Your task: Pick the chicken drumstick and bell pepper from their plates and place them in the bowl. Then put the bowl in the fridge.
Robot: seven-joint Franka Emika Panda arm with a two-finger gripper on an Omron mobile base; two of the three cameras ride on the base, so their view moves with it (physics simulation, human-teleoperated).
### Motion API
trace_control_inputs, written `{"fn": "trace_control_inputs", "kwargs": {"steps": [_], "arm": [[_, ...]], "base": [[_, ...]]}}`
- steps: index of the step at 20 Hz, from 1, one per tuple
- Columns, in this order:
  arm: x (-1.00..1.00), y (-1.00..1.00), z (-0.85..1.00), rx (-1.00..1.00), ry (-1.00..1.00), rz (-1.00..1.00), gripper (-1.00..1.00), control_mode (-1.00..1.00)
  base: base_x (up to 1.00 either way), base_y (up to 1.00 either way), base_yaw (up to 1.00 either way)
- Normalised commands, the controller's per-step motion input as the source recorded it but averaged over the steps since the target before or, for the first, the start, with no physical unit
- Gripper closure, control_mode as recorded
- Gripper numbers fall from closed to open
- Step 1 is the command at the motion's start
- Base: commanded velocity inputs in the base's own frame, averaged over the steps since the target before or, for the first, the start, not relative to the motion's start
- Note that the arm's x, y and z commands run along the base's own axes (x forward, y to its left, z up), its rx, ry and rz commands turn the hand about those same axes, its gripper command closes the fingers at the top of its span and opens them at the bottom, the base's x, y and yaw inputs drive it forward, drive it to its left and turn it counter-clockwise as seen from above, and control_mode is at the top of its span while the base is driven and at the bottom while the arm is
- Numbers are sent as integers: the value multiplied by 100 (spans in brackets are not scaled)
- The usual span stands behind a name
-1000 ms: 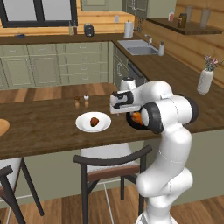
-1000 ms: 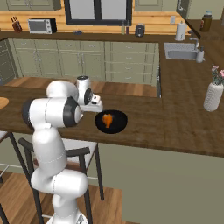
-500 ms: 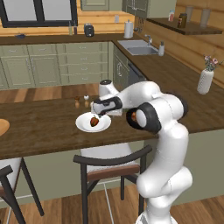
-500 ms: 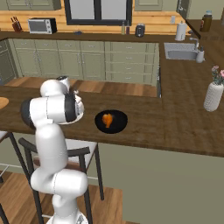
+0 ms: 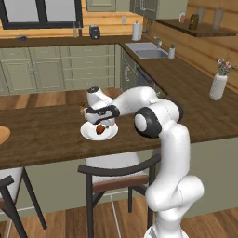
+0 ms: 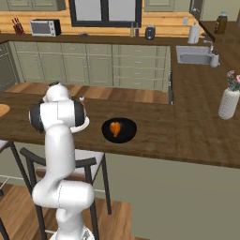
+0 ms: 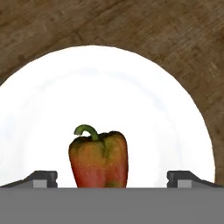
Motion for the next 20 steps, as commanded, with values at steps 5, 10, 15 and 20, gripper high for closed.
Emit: {"fn": "trace_control_inputs", "kwargs": {"steps": [5, 10, 15, 20], "arm": [[30, 0, -29, 0, 11, -9, -100, -100], [28, 0, -25, 0, 7, -5, -100, -100], [0, 0, -28, 0, 7, -5, -100, -100], [-22, 0, -23, 0, 3, -4, -100, -100]], "base": [[0, 0, 0], [0, 0, 0], [0, 0, 0], [0, 0, 0]]}}
